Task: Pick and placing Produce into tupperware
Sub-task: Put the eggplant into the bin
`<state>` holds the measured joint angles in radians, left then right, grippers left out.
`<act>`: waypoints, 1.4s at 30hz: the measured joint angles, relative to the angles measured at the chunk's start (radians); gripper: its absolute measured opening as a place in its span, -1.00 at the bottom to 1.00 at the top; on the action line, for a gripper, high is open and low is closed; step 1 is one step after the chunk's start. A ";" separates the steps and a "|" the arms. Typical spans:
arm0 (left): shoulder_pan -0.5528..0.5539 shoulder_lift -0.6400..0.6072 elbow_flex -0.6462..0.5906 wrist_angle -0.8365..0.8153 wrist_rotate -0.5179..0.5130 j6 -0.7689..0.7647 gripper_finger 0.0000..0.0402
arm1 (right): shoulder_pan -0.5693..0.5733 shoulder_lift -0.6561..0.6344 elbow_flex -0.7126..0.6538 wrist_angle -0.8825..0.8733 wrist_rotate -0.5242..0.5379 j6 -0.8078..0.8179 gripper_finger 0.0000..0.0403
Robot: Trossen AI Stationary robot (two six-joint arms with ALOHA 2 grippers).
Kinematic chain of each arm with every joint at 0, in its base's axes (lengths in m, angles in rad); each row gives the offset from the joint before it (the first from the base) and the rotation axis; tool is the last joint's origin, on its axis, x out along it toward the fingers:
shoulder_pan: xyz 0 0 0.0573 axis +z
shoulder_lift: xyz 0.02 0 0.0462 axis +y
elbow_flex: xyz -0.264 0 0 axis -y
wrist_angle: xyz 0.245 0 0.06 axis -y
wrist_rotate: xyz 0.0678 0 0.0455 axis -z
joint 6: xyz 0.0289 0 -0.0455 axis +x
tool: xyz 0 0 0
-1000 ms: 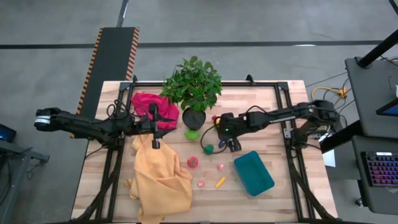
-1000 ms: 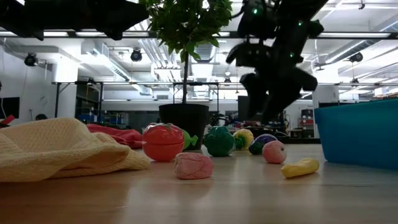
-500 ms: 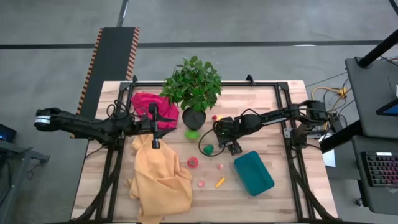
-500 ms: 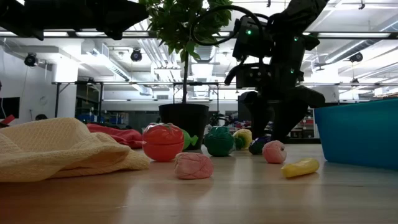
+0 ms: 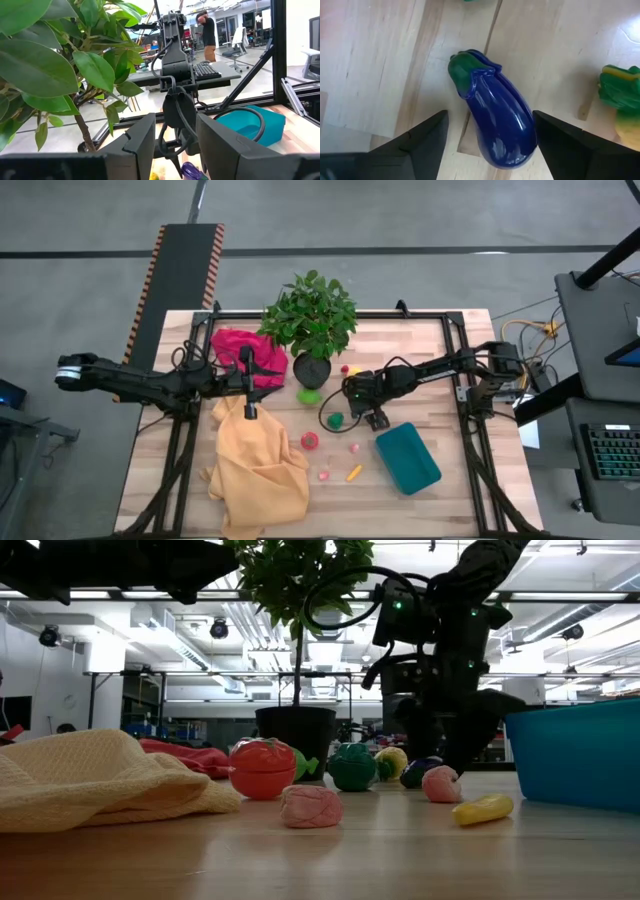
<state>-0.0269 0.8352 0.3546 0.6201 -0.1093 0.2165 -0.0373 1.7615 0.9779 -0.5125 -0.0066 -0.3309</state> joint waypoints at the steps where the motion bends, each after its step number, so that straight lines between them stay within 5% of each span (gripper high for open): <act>1: 0.000 0.000 0.000 0.000 0.000 0.000 -0.36 | 0.000 0.000 0.000 0.000 0.000 0.000 0.33; 20: 0.000 0.000 0.000 0.000 0.000 0.000 -0.36 | 0.000 -0.005 0.000 0.002 0.008 0.008 -0.26; 31: 0.000 0.000 0.000 0.000 0.000 0.000 -0.36 | 0.000 -0.018 0.021 -0.016 0.008 0.008 -0.24; 42: 0.000 0.000 0.000 0.000 0.000 0.000 -0.36 | 0.002 -0.018 0.134 -0.218 -0.001 0.022 -0.29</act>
<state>-0.0265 0.8352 0.3542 0.6201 -0.1090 0.2165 -0.0355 1.7432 1.1123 -0.7310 -0.0073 -0.3088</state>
